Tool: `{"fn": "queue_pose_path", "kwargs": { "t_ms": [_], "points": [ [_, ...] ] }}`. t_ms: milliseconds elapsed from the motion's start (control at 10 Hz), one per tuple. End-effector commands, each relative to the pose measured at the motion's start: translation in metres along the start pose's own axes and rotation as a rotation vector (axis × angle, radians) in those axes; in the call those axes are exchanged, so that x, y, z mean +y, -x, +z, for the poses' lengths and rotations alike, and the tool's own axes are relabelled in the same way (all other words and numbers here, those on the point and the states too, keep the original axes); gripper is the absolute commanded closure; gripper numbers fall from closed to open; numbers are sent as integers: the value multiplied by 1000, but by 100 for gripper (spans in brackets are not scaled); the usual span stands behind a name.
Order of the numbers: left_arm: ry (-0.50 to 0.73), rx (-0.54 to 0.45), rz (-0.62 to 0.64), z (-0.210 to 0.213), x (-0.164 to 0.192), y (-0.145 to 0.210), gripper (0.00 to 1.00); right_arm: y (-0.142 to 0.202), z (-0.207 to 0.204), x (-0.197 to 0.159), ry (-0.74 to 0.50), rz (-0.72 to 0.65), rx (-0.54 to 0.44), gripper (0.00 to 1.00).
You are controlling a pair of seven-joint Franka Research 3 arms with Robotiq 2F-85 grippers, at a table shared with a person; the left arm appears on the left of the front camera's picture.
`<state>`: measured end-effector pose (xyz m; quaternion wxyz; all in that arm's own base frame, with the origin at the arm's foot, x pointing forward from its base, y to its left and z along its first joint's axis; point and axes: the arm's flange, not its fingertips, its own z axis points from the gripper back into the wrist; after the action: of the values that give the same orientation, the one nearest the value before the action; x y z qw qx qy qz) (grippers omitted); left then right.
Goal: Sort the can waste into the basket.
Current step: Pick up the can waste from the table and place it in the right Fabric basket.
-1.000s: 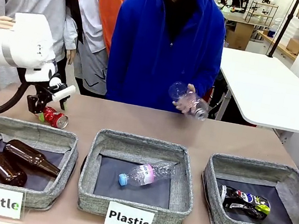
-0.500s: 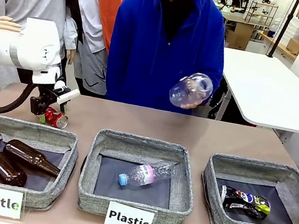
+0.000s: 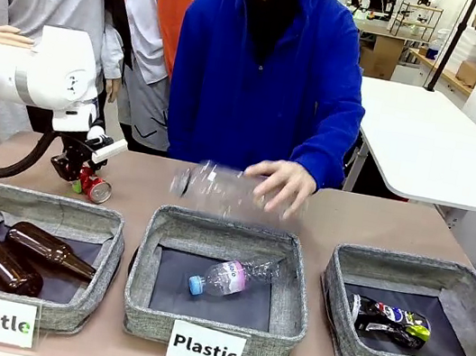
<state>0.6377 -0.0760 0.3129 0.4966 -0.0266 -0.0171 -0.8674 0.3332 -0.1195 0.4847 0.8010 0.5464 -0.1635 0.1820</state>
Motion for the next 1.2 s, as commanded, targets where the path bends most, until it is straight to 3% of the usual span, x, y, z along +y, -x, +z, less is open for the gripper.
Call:
{"fn": "queue_pose_path", "kwargs": {
  "t_ms": [0, 300, 500, 700, 800, 900, 1100],
  "points": [
    [5, 23, 21, 3, -1, 0, 100, 1, 2, 1, -2, 25, 11, 0],
    [-19, 2, 57, 16, -6, 4, 100, 1, 2, 1, -2, 25, 11, 0],
    [-26, -50, 126, 56, -28, 9, 100, 1, 2, 1, -2, 25, 11, 0],
    [-114, -178, 293, 134, -88, 8, 100, 1, 2, 1, -2, 25, 11, 0],
    [-153, -311, 331, 168, -129, -4, 100, 1, 2, 1, -2, 25, 11, 0],
    [-241, -364, 311, 185, -164, -19, 100, 1, 2, 1, -2, 25, 11, 0],
    [-110, -394, 230, 181, -228, -44, 100, 1, 2, 1, -2, 25, 11, 0]
  ]
}}
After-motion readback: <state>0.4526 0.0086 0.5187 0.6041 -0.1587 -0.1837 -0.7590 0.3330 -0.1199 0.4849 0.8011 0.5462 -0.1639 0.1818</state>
